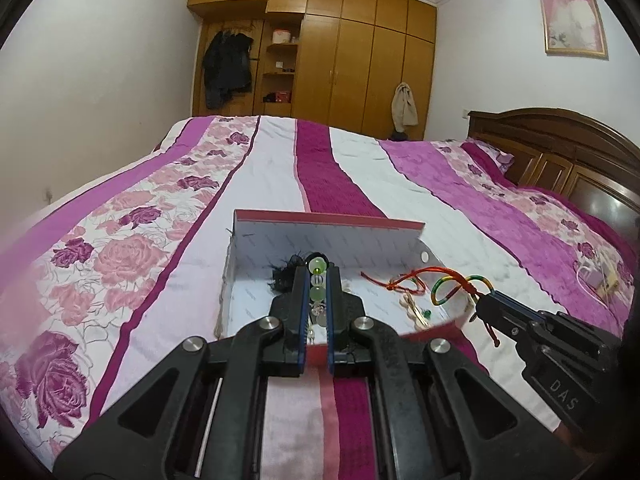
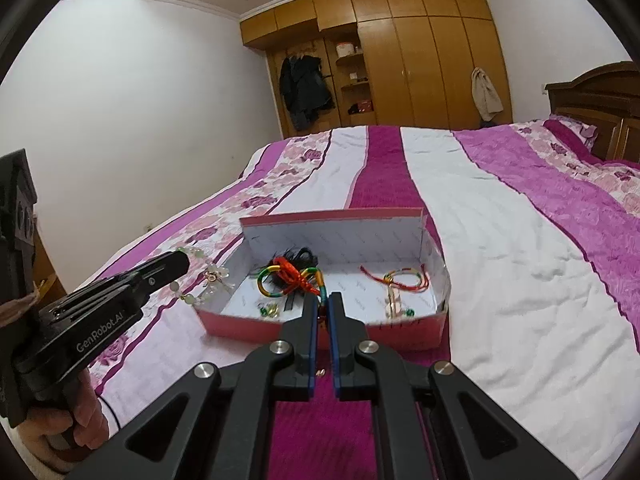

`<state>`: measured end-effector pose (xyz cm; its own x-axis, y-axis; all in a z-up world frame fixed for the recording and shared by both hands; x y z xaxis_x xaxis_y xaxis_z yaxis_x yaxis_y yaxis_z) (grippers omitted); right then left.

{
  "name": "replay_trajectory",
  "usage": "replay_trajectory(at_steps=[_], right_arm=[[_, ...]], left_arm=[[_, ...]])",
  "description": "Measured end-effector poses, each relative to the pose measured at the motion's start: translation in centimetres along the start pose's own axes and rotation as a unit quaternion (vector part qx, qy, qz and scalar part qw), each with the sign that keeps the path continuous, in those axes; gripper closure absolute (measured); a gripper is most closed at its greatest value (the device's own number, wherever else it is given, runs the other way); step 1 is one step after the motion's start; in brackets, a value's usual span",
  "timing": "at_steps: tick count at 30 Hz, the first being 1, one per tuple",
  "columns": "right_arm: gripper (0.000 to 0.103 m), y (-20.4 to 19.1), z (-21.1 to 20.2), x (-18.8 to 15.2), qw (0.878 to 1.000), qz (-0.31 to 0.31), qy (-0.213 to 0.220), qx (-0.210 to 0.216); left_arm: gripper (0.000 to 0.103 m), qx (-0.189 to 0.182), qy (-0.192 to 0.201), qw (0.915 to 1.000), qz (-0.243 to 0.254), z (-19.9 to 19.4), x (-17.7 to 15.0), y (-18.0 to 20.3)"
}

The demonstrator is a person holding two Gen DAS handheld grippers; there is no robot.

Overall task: Organize jewelry
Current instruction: 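Carry the green bracelet with the left gripper while the right carries the rainbow bracelet into the box, then open the left gripper to drop the green bracelet while the right releases the rainbow bracelet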

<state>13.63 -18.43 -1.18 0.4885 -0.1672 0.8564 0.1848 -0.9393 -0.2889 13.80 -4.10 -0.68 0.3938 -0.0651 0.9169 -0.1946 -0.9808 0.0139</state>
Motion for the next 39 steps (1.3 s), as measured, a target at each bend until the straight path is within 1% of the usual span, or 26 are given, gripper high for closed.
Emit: replay_trajectory(at_steps=[4, 8, 12, 16, 21, 27, 29, 31, 32, 33, 34, 35, 37, 38, 39], right_arm=[[0.096, 0.8, 1.6, 0.5, 1.0, 0.0, 0.01, -0.014], [0.096, 1.4, 3.3, 0.7, 1.0, 0.0, 0.006, -0.026], [0.096, 1.8, 4.6, 0.7, 0.999, -0.005, 0.0, -0.037], [0.096, 2.6, 6.3, 0.6, 0.999, -0.005, -0.012, -0.053], [0.096, 4.3, 8.4, 0.6, 0.997, 0.01, -0.031, -0.068], [0.096, 6.1, 10.1, 0.3, 0.995, 0.03, -0.052, -0.081], [0.096, 6.4, 10.4, 0.2, 0.994, 0.035, -0.059, -0.082], [0.096, 6.7, 10.6, 0.0, 0.994, 0.038, -0.064, -0.085], [0.096, 6.7, 10.7, -0.1, 0.993, 0.04, -0.068, -0.084], [0.095, 6.7, 10.7, -0.2, 0.993, 0.042, -0.072, -0.082], [0.095, 6.6, 10.8, -0.3, 0.993, 0.043, -0.073, -0.083], [0.094, 6.6, 10.8, -0.3, 0.993, 0.043, -0.074, -0.084], [0.081, 6.5, 10.7, -0.3, 0.993, 0.046, -0.075, -0.08], [0.07, 6.5, 10.6, -0.2, 0.993, 0.05, -0.074, -0.076], [0.065, 6.4, 10.5, -0.1, 0.993, 0.053, -0.073, -0.074]], left_arm=[[0.103, 0.007, 0.002, 1.0, -0.001, 1.2, 0.2, -0.2], [0.103, 0.018, 0.006, 0.9998, 0.006, 2.3, 0.4, 0.0], [0.103, 0.024, -0.001, 0.9997, 0.007, 3.7, 0.2, -0.1], [0.103, 0.025, -0.023, 0.9994, 0.007, 5.3, -0.6, -0.3], [0.103, 0.029, -0.058, 0.9979, -0.005, 7.4, -1.9, -1.0], [0.103, 0.031, -0.081, 0.9962, -0.005, 8.3, -2.8, -1.1], [0.103, 0.03, -0.083, 0.9961, -0.005, 8.5, -2.8, -1.2], [0.1, 0.027, -0.087, 0.9958, 0.0, 8.7, -2.9, -1.1], [0.093, 0.023, -0.092, 0.9955, 0.003, 8.8, -3.0, -0.9], [0.083, 0.021, -0.093, 0.9954, 0.003, 8.8, -3.1, -0.9], [0.079, 0.02, -0.092, 0.9955, 0.003, 8.7, -3.1, -0.8], [0.074, 0.021, -0.09, 0.9957, 0.003, 8.5, -3.0, -0.8], [0.072, 0.021, -0.088, 0.9959, 0.005, 8.3, -2.9, -0.8], [0.071, 0.02, -0.089, 0.9958, 0.005, 8.2, -2.8, -0.7], [0.071, 0.019, -0.09, 0.9957, 0.004, 8.2, -2.8, -0.7]])
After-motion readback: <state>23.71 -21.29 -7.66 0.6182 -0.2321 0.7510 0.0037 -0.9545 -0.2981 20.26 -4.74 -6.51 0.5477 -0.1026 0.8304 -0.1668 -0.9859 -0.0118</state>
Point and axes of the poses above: each gripper's, at about its wrist camera, not at the fingertips, and z roughly the way its jaws point, y to its right, x to its top, the point moved 8 cm from there along z, roughly the way its jaws point, and after that the axes turned 7 degrees about z, right-handed, at the moved point
